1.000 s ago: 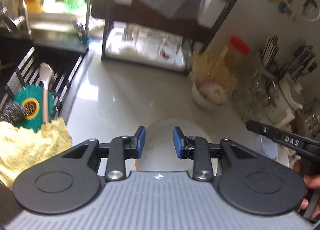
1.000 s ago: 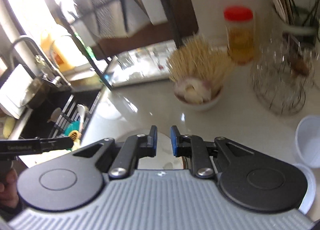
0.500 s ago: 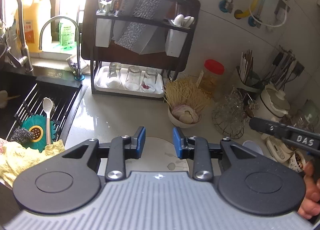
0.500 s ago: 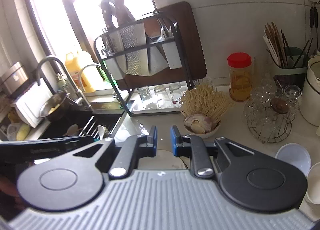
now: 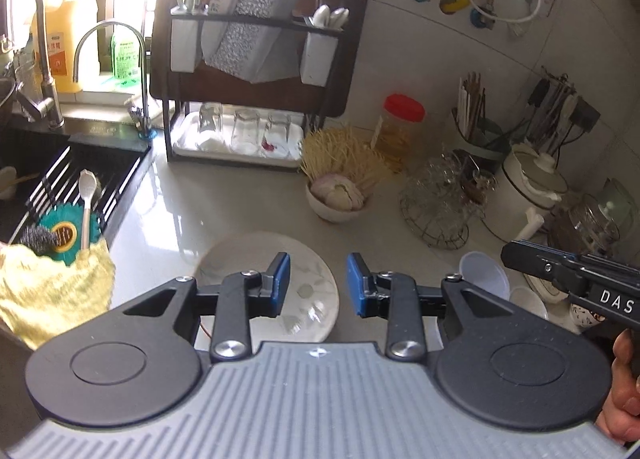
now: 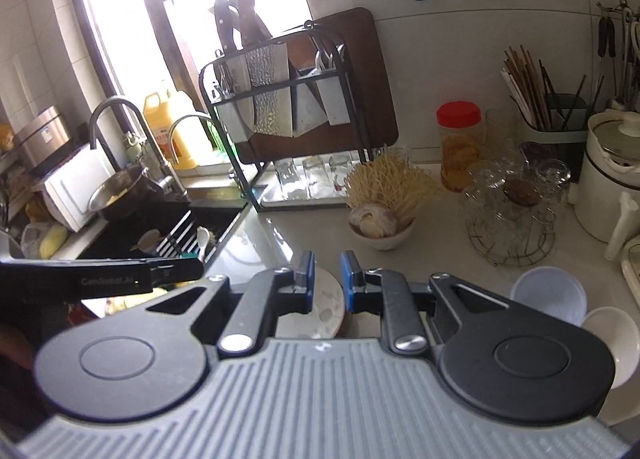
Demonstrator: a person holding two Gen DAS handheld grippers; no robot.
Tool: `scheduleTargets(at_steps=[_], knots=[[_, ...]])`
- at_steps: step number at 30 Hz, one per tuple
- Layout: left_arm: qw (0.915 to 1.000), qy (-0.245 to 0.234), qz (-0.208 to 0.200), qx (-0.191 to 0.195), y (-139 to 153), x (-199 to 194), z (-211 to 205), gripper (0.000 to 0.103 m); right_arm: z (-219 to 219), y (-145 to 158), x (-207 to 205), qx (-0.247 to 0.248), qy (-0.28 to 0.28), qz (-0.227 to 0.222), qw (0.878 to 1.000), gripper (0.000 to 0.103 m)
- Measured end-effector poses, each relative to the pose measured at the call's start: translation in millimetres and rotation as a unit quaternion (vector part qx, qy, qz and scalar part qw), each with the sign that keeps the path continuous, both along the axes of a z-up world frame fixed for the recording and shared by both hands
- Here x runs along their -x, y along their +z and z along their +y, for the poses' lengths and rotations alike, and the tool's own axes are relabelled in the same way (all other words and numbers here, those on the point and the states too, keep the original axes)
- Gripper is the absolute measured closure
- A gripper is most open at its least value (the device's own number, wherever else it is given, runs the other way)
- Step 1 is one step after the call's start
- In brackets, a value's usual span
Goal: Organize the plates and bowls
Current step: 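Raise both grippers away from the bowl stack, then move both grippers to the rim of a light blue plastic bowl and close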
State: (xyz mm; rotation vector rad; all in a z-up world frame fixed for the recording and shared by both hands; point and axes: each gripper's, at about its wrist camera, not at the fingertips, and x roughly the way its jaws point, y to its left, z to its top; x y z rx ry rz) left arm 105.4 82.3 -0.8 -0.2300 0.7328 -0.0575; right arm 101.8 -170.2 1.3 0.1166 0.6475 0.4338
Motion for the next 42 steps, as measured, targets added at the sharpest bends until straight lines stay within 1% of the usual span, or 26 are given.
scheduleTargets(at_steps=[4, 8, 17, 25, 32, 34, 35, 36, 37, 38, 40, 41, 42], knots=[[0.9998, 0.002, 0.004, 0.017, -5.1, 21.2, -26.3, 0.065, -18.5, -1.4, 16.2, 0.006, 0.011, -0.002, 1.0, 0.085], [0.9998, -0.001, 0.007, 0.018, -10.4, 40.3, -52.7, 0.063, -35.3, -3.0, 32.5, 0.013, 0.018, -0.007, 1.0, 0.085], [0.9994, -0.014, 0.026, 0.018, -19.0, 69.5, -89.2, 0.063, -66.9, -10.6, 64.3, 0.005, 0.001, 0.014, 1.0, 0.085], [0.9985, -0.04, 0.032, 0.017, -24.2, 83.4, -106.7, 0.061, -82.4, -16.8, 85.5, 0.004, -0.03, 0.024, 0.999, 0.085], [0.9965, -0.071, 0.042, 0.013, -32.0, 82.6, -117.8, 0.06, -98.9, -23.6, 93.7, 0.001, -0.085, 0.04, 0.996, 0.084], [0.996, -0.077, 0.044, 0.013, -35.0, 79.4, -119.8, 0.057, -103.6, -26.6, 96.1, 0.0, -0.098, 0.043, 0.994, 0.084], [0.9957, -0.08, 0.045, 0.013, -36.7, 77.9, -121.2, 0.056, -105.5, -27.8, 96.7, 0.001, -0.106, 0.044, 0.993, 0.083], [0.9952, -0.085, 0.047, 0.013, -38.1, 75.8, -122.7, 0.056, -107.6, -29.1, 97.7, 0.001, -0.114, 0.045, 0.992, 0.077], [0.9947, -0.089, 0.048, 0.014, -39.5, 74.0, -124.7, 0.055, -110.4, -30.7, 98.5, -0.001, -0.12, 0.047, 0.992, 0.067], [0.9943, -0.093, 0.05, 0.015, -41.1, 72.6, -126.3, 0.055, -113.6, -32.2, 98.7, -0.006, -0.126, 0.049, 0.991, 0.062], [0.9936, -0.1, 0.051, 0.015, -44.6, 68.2, -130.0, 0.049, -119.7, -35.4, 98.0, -0.014, -0.131, 0.05, 0.99, 0.049], [0.9933, -0.102, 0.053, 0.013, -46.7, 65.9, -132.0, 0.048, -122.2, -37.1, 97.4, -0.015, -0.133, 0.05, 0.99, 0.046], [0.993, -0.104, 0.054, 0.012, -49.3, 63.6, -134.5, 0.045, -124.8, -38.8, 96.0, -0.014, -0.137, 0.05, 0.989, 0.04]])
